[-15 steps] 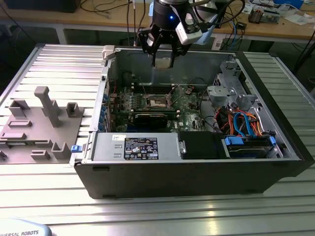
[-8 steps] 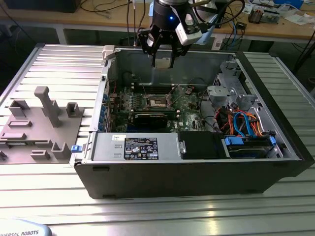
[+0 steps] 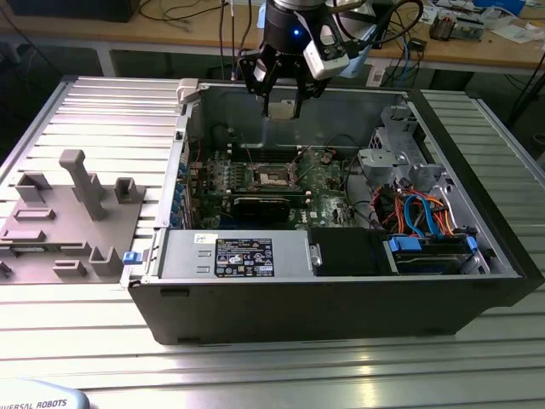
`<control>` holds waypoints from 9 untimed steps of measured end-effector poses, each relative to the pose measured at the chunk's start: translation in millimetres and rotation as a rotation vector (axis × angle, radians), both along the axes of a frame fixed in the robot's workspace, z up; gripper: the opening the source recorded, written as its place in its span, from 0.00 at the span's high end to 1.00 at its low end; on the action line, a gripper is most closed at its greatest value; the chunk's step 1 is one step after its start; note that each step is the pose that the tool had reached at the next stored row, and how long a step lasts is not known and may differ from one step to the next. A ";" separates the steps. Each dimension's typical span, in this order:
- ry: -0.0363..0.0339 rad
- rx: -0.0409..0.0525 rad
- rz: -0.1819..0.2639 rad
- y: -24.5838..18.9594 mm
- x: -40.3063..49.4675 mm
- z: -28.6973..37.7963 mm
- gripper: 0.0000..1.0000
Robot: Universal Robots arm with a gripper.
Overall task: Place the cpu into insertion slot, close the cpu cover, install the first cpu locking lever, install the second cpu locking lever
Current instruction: 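Place the cpu into insertion slot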
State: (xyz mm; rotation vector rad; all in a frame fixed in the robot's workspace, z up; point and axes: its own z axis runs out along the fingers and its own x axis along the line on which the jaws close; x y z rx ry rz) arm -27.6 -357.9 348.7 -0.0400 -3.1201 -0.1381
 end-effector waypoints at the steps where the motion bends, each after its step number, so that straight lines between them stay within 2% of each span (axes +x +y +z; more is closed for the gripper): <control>1: 0.0000 0.0000 0.000 0.0 0.0 -0.2 0.46; 9: 0.0000 0.0001 0.000 0.0 0.0 -1.6 0.46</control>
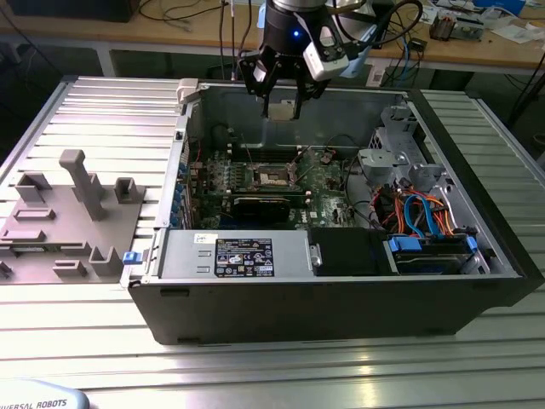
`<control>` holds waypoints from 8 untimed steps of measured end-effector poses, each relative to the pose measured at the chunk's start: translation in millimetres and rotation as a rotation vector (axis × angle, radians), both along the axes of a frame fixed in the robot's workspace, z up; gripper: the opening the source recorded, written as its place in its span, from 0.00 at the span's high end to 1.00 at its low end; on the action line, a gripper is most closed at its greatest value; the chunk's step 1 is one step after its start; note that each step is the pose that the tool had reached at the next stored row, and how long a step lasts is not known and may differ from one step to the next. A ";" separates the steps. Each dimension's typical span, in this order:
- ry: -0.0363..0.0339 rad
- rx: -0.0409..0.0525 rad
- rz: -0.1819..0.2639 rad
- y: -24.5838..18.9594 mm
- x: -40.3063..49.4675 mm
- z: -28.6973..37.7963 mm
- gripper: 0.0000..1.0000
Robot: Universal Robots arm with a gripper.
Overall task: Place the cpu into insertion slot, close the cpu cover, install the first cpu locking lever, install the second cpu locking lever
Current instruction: 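Place the cpu into insertion slot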
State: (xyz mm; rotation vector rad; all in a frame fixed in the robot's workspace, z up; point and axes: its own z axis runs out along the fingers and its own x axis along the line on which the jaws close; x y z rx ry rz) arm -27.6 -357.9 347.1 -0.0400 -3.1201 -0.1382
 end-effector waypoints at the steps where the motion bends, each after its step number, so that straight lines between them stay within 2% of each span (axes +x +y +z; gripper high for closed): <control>1: 0.0000 -0.0001 0.000 0.0 0.0 -0.1 0.46; 8: 0.0000 0.0000 0.000 0.0 0.0 -1.7 0.46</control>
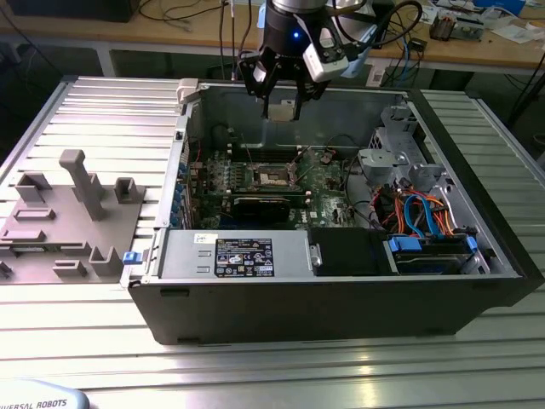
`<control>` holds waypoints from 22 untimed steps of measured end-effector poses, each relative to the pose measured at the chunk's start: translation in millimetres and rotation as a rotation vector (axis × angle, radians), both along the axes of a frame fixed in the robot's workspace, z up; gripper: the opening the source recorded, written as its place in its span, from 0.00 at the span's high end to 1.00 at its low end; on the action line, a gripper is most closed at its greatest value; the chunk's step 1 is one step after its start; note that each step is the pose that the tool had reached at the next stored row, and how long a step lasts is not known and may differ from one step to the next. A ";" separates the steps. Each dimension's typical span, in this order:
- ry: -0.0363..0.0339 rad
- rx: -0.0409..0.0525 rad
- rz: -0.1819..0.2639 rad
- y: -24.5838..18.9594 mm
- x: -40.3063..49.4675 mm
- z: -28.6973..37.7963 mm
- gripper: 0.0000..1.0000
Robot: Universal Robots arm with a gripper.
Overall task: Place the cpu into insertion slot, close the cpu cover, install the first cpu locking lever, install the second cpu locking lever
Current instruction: 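Place the cpu into insertion slot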
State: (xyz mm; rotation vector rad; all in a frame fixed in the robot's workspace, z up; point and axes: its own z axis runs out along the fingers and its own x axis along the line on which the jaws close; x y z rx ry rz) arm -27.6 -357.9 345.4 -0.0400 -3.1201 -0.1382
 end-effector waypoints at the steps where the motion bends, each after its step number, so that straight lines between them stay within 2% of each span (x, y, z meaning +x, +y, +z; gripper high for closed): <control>1: 0.0000 0.0000 0.000 0.0 0.0 -0.2 0.46; 22: 0.0000 0.0000 0.000 0.0 0.0 -5.4 0.46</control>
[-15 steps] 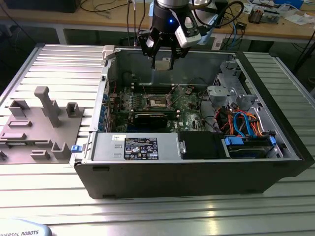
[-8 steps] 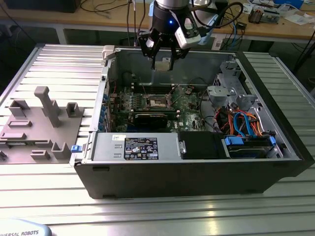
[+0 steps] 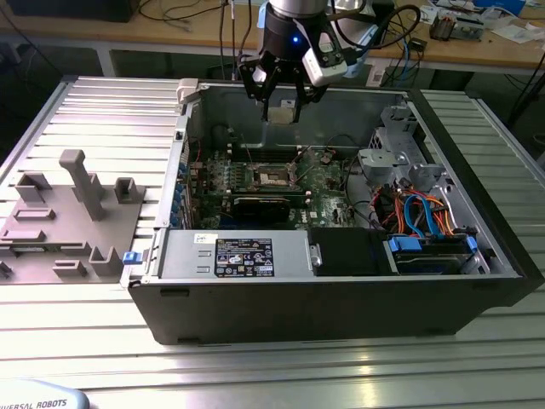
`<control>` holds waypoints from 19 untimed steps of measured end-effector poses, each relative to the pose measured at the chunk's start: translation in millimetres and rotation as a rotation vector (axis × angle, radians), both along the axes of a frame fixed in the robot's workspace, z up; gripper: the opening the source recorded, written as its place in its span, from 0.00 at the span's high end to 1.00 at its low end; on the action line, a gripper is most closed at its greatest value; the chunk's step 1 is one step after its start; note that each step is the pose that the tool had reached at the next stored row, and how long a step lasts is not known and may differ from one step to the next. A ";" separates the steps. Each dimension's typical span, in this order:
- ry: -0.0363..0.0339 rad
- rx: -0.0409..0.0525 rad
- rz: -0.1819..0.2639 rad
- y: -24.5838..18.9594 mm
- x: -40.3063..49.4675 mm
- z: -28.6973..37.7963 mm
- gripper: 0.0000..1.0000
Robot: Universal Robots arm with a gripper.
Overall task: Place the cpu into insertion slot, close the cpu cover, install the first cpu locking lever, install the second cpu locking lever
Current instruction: 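Place the cpu into insertion slot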
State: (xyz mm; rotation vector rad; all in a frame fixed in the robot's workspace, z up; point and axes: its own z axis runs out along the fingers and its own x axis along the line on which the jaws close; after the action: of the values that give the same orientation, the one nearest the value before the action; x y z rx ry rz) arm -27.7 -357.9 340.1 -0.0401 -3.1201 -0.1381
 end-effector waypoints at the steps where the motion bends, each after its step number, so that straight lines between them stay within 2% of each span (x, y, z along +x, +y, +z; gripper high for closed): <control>1: 0.0000 0.0000 0.000 0.0 0.0 -0.1 0.46; 19: 0.0000 0.0000 0.000 0.0 0.0 -4.1 0.46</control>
State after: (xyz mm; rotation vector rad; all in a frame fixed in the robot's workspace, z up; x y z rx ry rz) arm -27.6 -357.9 335.9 -0.0401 -3.1201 -0.1381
